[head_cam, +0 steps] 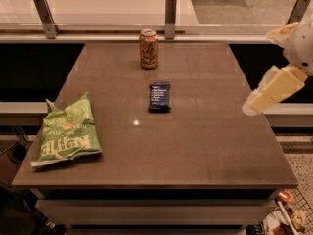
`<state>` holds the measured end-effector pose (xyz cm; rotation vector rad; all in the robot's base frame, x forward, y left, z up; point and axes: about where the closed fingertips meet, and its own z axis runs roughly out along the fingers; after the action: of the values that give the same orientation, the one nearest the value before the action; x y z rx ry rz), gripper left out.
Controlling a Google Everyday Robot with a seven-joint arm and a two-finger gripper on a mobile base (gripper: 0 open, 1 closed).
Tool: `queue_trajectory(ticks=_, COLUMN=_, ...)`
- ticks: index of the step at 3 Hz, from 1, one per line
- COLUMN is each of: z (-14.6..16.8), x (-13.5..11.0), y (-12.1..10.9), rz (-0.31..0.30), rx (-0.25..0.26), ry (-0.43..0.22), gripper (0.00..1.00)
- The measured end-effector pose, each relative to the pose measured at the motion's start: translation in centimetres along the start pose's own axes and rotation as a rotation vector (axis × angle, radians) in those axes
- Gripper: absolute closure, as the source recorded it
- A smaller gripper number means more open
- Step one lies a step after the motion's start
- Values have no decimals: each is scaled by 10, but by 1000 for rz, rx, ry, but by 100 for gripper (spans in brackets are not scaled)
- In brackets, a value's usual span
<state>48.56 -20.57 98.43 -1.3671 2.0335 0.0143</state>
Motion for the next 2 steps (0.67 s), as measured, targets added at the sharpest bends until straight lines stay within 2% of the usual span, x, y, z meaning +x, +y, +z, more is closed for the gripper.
queue_trajectory(ticks=1, z=28, x=-31, y=-25, rz=33, rx=59, ry=-162, gripper=0)
queue_trajectory(ticks=2, z=60, x=-60, y=-56, rz=65, rx=89, ry=-276, gripper=0)
